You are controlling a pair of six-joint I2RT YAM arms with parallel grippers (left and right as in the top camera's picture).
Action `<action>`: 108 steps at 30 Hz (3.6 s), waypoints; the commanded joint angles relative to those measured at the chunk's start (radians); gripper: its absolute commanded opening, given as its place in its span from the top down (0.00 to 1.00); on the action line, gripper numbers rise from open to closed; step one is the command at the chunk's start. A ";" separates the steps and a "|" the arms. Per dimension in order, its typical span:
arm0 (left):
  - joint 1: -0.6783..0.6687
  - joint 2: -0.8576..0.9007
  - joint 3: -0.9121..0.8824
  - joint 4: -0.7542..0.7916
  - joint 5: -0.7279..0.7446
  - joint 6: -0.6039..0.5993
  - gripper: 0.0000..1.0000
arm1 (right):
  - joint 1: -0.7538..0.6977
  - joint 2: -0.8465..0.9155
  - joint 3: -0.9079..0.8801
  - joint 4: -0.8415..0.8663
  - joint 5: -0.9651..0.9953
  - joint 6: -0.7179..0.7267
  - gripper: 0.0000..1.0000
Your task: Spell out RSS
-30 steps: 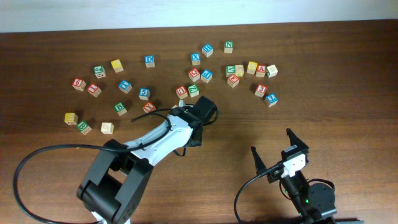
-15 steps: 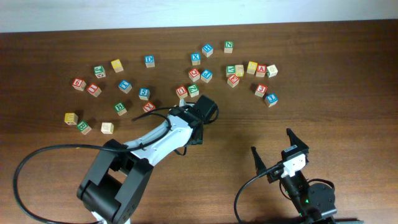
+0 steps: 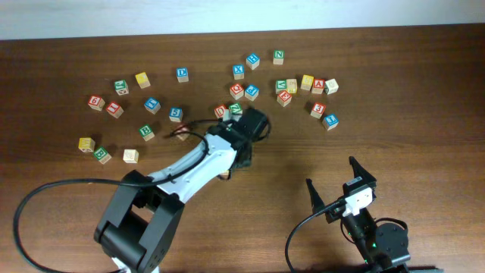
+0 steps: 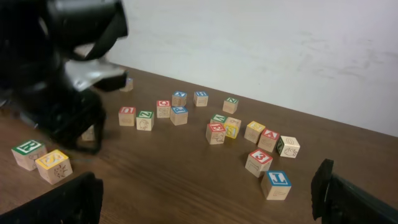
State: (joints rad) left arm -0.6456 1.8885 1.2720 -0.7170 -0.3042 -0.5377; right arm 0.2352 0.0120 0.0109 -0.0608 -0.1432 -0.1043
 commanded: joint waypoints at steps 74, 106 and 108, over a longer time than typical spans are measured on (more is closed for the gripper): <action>0.259 -1.204 -0.152 -0.561 0.237 0.316 0.01 | -0.006 2.108 1.853 -0.576 0.100 0.418 0.05; 0.259 -1.204 -0.152 -0.561 0.237 0.316 0.01 | -0.059 2.306 1.923 -0.686 0.024 0.432 0.05; 0.259 -1.204 -0.152 -0.561 0.237 0.316 0.01 | -0.060 2.317 1.923 -0.684 0.025 0.426 0.05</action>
State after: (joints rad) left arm -0.3893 0.6872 1.1229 -1.2797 -0.0738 -0.2306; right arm 0.1772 2.3054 1.9141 -0.7444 -0.1291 0.3405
